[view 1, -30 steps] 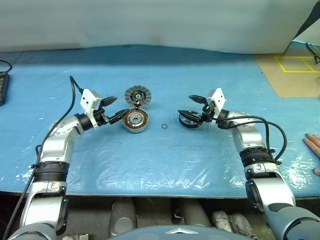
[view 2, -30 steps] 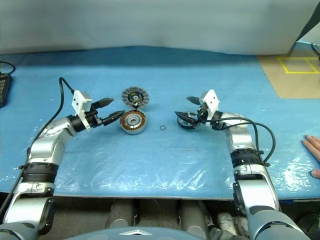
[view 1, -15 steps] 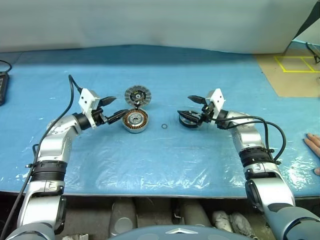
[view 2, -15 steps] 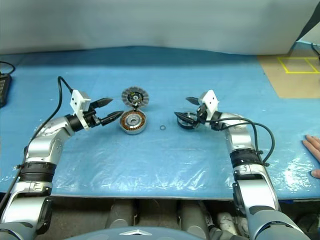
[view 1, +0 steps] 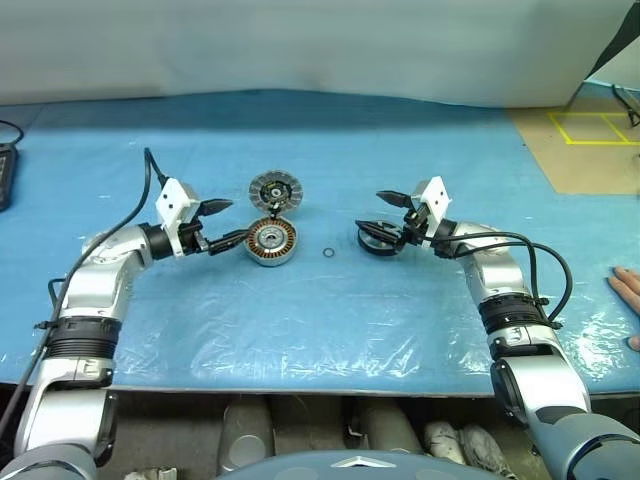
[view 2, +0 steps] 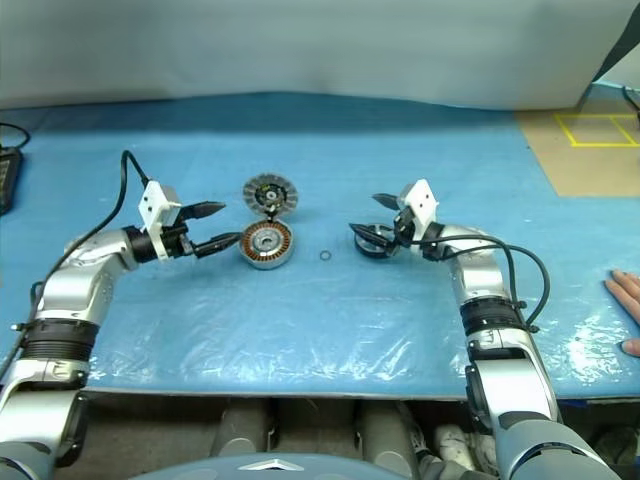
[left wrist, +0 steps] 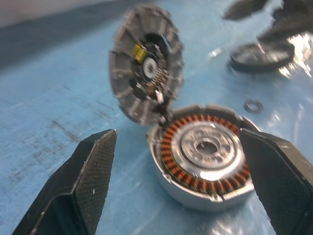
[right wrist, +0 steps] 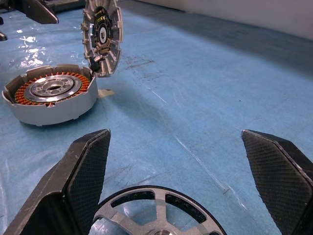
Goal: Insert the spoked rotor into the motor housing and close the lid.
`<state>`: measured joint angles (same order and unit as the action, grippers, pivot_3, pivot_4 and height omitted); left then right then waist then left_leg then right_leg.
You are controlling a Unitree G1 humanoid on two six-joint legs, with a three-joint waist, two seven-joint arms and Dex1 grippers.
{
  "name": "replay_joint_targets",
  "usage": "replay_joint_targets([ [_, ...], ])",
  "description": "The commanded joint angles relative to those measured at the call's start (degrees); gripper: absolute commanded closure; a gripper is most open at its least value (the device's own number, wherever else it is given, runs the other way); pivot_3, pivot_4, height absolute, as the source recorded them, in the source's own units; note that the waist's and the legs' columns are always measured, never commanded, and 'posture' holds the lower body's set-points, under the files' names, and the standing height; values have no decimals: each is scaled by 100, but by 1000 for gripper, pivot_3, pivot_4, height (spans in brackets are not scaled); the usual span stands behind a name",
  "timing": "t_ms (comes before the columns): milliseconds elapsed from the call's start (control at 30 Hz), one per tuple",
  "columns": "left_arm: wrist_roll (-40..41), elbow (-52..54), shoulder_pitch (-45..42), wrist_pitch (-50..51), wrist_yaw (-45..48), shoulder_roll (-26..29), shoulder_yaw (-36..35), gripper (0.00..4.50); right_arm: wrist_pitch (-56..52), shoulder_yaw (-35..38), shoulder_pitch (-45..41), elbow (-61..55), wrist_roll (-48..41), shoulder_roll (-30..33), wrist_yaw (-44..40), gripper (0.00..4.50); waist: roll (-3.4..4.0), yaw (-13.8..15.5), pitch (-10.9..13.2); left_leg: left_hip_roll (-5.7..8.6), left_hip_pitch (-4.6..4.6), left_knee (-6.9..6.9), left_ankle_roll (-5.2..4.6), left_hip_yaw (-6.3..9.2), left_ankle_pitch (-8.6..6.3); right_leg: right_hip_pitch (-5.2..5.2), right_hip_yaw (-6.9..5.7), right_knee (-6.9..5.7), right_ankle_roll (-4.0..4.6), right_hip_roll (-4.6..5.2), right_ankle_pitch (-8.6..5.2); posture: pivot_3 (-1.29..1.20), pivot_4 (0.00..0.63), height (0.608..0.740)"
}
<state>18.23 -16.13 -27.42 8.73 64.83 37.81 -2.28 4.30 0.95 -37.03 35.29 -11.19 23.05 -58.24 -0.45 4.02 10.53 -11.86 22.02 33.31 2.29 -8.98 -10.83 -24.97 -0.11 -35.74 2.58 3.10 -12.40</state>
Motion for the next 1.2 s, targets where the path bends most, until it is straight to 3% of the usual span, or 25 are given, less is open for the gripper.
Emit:
replay_joint_targets([
  [33, -342, 296, -419, -285, 884, 590, 434, 322, 46, 19, -144, -149, -22, 51, 13, 27, -1, 4, 0, 0, 0, 0, 0, 0, 0, 0, 0, 0, 0, 0, 0, 0, 150, 740],
  [233, -943, -225, -1472, -1121, 2033, 827, 1258, 322, 94, 45, -232, -47, 1, 78, 45, 27, 0, 31, 0, 5, -1, 0, 2, 0, 1, 4, 0, -1, 0, 5, 0, 0, 150, 740],
  [400, -1610, -1502, -2568, -2273, 2691, 414, 2016, 322, 152, 69, -224, -50, 2, 53, 133, 27, 0, 26, 0, 3, -3, 0, 5, 0, 2, 4, 0, -3, 0, 2, 0, 0, 150, 740],
  [567, -2186, -2851, -3331, -3363, 2767, 72, 2609, 322, 186, 125, -145, -132, -16, 76, 238, 27, 0, 4, 0, 6, 0, 0, 6, 0, 3, 2, 1, -5, -3, 1, 2, 0, 150, 740],
  [833, -2985, -4400, -3897, -4380, 2403, -439, 2805, 322, 194, 170, -3, -267, -41, 134, 312, 27, -1, 42, 0, 7, 5, 0, 6, 7, 3, 4, -5, -5, -8, 1, 5, 0, 150, 740],
  [1200, -3176, -4797, -3972, -4611, 2232, -738, 2664, 322, 187, 143, 56, -293, -43, 133, 349, 27, -2, 122, 1, 6, 3, 2, 5, 9, 3, 6, -7, -9, -5, 2, 4, 0, 150, 740],
])
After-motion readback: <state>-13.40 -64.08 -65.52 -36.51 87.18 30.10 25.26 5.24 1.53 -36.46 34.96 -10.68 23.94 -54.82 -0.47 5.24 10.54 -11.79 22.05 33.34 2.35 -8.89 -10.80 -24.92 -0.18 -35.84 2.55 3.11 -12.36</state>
